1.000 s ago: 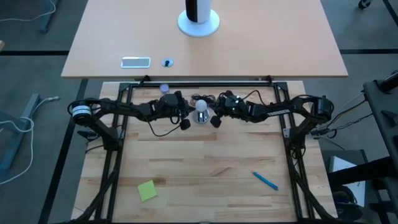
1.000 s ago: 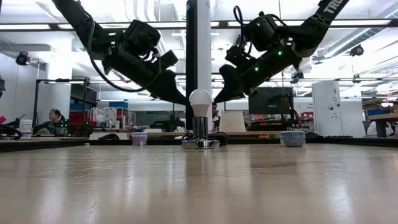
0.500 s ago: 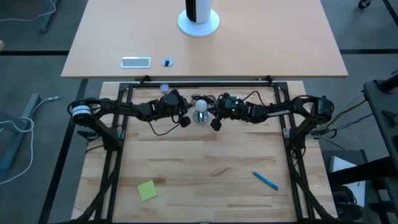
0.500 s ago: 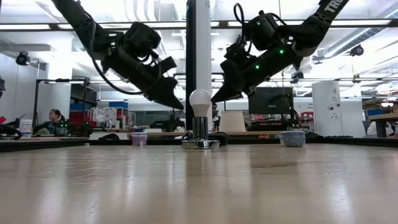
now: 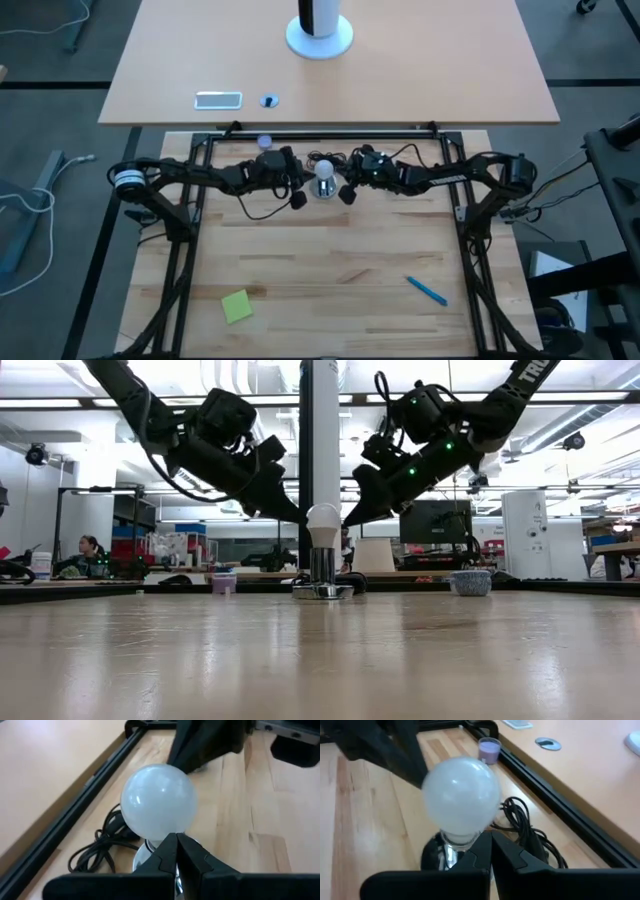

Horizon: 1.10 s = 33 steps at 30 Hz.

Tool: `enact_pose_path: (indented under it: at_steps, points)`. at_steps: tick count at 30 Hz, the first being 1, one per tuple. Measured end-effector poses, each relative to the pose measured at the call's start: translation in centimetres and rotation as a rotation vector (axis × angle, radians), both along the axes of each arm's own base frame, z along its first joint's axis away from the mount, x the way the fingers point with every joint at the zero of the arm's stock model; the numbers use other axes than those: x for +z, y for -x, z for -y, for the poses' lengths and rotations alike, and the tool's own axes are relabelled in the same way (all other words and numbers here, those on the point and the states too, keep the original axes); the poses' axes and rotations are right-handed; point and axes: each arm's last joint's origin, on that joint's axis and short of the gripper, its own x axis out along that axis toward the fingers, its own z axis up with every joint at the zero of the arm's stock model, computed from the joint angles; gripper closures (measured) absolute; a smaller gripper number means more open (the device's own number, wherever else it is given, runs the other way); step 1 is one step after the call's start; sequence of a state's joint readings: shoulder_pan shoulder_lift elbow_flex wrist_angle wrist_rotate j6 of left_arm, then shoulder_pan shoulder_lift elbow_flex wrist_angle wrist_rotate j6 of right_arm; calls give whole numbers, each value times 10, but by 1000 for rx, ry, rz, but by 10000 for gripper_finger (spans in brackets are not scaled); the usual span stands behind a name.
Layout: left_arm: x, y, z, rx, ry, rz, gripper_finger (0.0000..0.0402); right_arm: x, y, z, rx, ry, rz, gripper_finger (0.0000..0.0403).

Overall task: Screw lightbulb
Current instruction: Insert the bulb into the lamp

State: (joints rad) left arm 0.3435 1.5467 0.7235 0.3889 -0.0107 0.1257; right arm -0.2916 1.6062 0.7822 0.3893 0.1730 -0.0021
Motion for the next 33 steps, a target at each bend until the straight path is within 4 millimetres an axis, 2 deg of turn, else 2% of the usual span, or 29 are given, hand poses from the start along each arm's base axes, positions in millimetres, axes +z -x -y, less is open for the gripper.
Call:
enact_pose_path:
  at_steps: [10, 17, 21, 33]
  points:
    - [-1, 1, -3, 84, -22, -16, 401, 3, -5, -9, 122, -37, 12, 403]
    - [-4, 5, -2, 94, 20, -64, 401, -4, -1, -8, 27, -43, -68, 403]
    - [-2, 4, 0, 42, 38, -38, 401, -6, -1, -1, -11, -16, -73, 403]
    - [2, 3, -4, 57, 13, 1, 401, -2, -7, 0, 50, 0, -8, 403]
